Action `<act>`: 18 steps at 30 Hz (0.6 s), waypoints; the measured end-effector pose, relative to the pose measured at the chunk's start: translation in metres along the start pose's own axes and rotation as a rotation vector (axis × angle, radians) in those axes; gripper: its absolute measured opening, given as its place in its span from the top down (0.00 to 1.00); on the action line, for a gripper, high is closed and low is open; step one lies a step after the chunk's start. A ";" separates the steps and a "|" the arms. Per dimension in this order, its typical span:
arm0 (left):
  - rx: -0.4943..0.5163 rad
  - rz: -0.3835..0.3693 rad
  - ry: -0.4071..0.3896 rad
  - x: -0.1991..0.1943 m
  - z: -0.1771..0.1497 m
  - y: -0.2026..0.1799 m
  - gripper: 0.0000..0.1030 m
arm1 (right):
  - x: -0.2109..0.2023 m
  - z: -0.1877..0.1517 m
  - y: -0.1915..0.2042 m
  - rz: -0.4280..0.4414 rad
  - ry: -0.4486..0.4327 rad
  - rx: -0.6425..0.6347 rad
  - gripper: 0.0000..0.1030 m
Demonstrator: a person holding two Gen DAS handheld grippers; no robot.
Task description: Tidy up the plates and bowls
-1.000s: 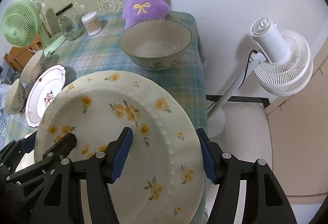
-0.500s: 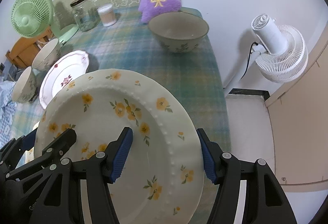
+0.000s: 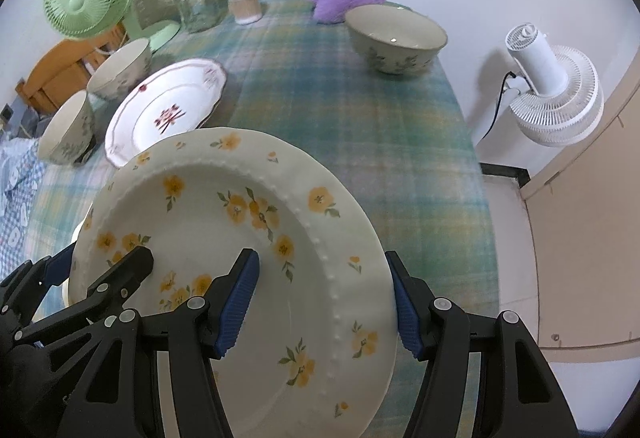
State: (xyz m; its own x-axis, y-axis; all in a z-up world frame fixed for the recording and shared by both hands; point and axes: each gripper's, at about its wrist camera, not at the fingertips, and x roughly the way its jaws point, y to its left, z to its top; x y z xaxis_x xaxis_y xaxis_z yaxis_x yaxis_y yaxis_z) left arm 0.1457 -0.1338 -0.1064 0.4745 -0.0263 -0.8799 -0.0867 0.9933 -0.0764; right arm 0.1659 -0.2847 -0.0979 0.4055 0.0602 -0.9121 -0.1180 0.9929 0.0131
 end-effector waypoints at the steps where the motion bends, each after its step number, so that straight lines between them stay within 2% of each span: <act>1: -0.001 0.000 0.005 0.000 -0.003 0.005 0.36 | 0.001 -0.003 0.004 -0.001 0.005 0.000 0.36; 18: 0.014 -0.012 0.037 0.012 -0.025 0.054 0.36 | 0.015 -0.028 0.053 -0.022 0.060 0.012 0.36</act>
State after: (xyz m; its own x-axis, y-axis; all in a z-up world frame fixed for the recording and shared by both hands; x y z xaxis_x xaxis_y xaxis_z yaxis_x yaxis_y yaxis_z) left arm 0.1248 -0.0837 -0.1329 0.4428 -0.0424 -0.8956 -0.0683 0.9944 -0.0808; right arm 0.1402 -0.2337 -0.1229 0.3532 0.0323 -0.9350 -0.0985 0.9951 -0.0029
